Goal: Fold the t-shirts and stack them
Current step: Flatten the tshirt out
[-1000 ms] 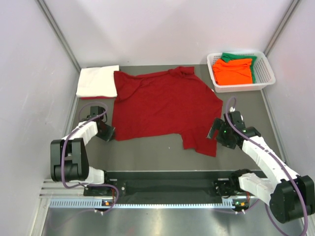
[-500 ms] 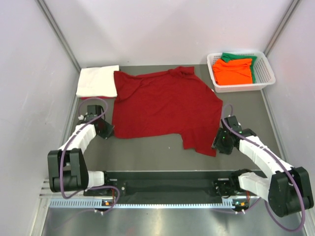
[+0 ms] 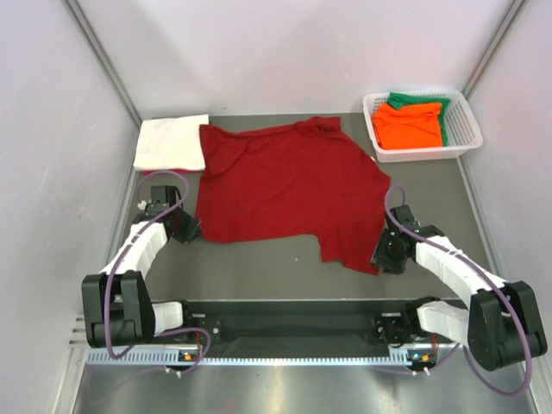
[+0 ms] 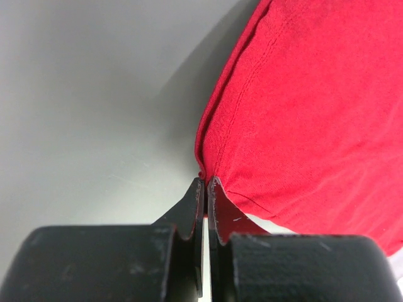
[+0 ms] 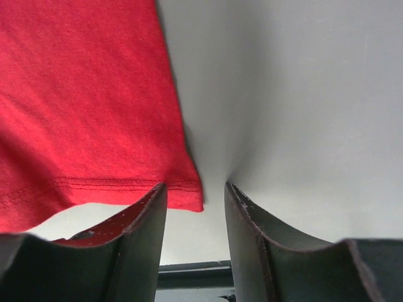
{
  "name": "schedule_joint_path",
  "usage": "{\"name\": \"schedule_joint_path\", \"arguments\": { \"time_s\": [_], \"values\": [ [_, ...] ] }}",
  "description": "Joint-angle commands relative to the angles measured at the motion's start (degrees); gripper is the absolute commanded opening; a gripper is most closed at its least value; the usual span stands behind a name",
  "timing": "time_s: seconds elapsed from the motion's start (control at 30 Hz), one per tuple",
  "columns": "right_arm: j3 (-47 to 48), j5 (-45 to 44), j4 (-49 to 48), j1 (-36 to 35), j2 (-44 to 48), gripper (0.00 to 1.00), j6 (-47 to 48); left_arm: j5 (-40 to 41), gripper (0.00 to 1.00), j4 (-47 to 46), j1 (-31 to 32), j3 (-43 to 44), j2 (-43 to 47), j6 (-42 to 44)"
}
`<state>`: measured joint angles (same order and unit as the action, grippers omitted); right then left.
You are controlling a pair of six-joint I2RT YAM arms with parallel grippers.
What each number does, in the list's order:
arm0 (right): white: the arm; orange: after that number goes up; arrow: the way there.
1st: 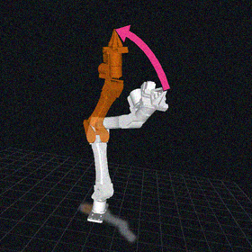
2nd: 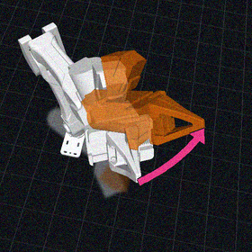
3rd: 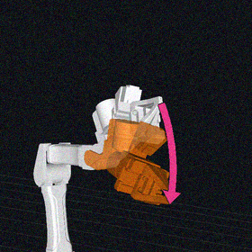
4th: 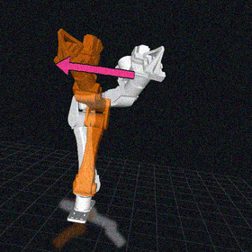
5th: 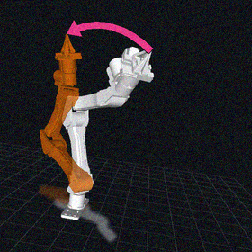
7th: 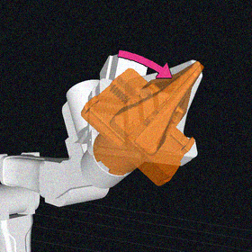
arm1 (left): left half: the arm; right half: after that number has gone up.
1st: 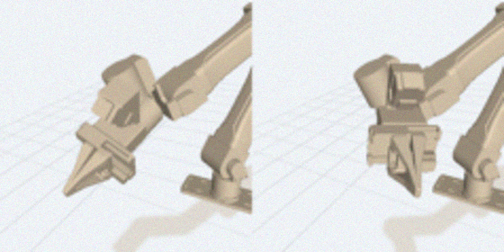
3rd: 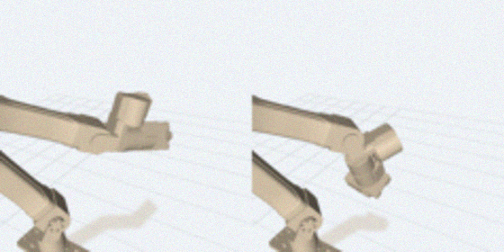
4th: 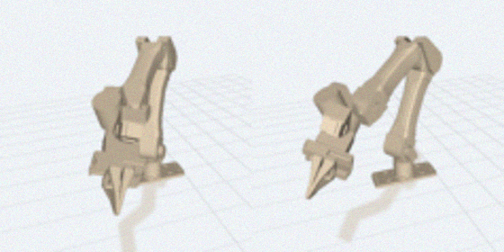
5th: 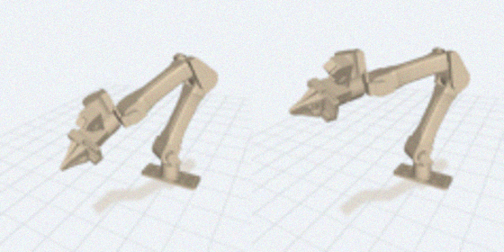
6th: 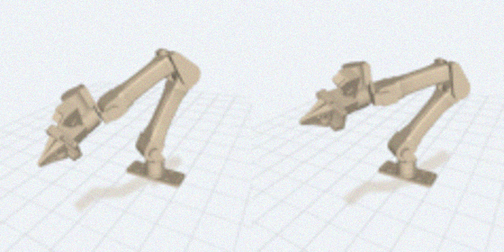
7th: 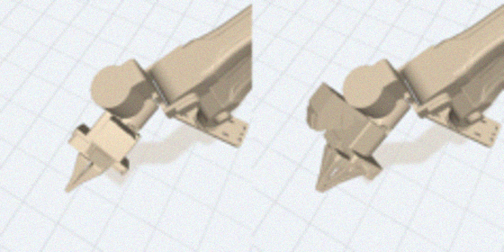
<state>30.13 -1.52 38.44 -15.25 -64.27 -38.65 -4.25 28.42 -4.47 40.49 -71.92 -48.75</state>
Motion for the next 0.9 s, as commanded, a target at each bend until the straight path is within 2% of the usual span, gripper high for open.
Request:
{"name": "schedule_joint_path", "arguments": {
  "time_s": [0.0, 0.23, 0.3, 0.33, 0.37, 0.47, 0.67, 0.8, 0.87],
  "values": [
    [-0.8, -0.2, -2.0, -0.8, -2.2, 0.41, -2.5, -1.0, 0.00, -1.1, 0.0, -0.2, 2.4, -0.2],
    [0.2, 0.4, -3.7, -2.2, -5.3, 0.34, -4.9, -1.5, 0.00, -0.9, 0.0, 1.2, 3.4, -0.5],
    [0.5, 0.2, -3.8, -2.1, -5.9, 0.29, -4.9, -1.6, 0.00, -0.7, 0.0, 1.7, 3.5, -0.4],
    [0.6, 0.2, -3.9, -2.2, -6.1, 0.25, -4.9, -1.6, 0.00, -0.7, 0.0, 1.9, 3.7, -0.2],
    [0.8, 0.2, -3.8, -2.2, -6.7, 0.14, -4.9, -1.7, 0.00, -0.7, -0.1, 2.0, 4.0, 0.0],
    [0.7, 1.3, -4.7, -2.2, -6.8, 0.00, -4.8, -2.0, 0.00, -1.0, 0.0, 2.1, 5.1, 0.8],
    [3.8, 2.2, -7.1, -2.0, 0.8, 0.00, -1.1, -4.4, 0.00, -2.3, 0.0, 3.8, 8.4, 5.8],
    [14.7, -1.2, -9.4, -0.8, 10.7, 0.00, 3.5, -7.1, 0.00, -4.1, -0.1, 8.7, 10.2, 8.1],
    [20.0, -3.8, -8.9, -0.2, 12.0, 0.00, 7.4, -8.7, 0.00, -6.5, -0.1, 12.0, 11.4, 8.1]
  ]
}}
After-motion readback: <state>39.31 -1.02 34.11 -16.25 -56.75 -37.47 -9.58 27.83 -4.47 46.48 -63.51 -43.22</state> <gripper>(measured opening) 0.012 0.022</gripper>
